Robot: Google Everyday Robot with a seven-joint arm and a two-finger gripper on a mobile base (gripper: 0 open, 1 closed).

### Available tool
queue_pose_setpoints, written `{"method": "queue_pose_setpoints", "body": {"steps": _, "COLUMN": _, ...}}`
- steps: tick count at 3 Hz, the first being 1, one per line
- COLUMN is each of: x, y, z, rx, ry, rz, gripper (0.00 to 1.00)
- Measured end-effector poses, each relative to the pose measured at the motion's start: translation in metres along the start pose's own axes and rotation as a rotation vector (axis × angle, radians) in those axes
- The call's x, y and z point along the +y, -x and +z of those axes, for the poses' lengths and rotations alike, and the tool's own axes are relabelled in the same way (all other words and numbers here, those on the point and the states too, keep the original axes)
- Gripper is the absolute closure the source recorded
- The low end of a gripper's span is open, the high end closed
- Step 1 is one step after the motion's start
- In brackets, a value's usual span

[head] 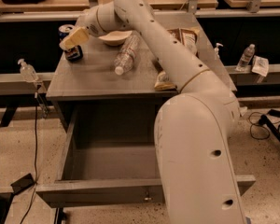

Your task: Place pepsi can into top drawer

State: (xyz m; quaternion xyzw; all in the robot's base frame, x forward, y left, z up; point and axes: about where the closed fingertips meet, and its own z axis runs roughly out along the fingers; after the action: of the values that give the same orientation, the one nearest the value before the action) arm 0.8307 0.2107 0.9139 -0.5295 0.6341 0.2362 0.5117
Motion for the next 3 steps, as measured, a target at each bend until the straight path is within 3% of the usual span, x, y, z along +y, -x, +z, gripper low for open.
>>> {"method": "queue_pose_setpoints", "body": {"steps": 3, "x": 0.0074, "y": -0.0023, "z": 0.0110, "rx": 0.000, "ry": 0.018, "rz": 0.003, "gripper": 0.70}}
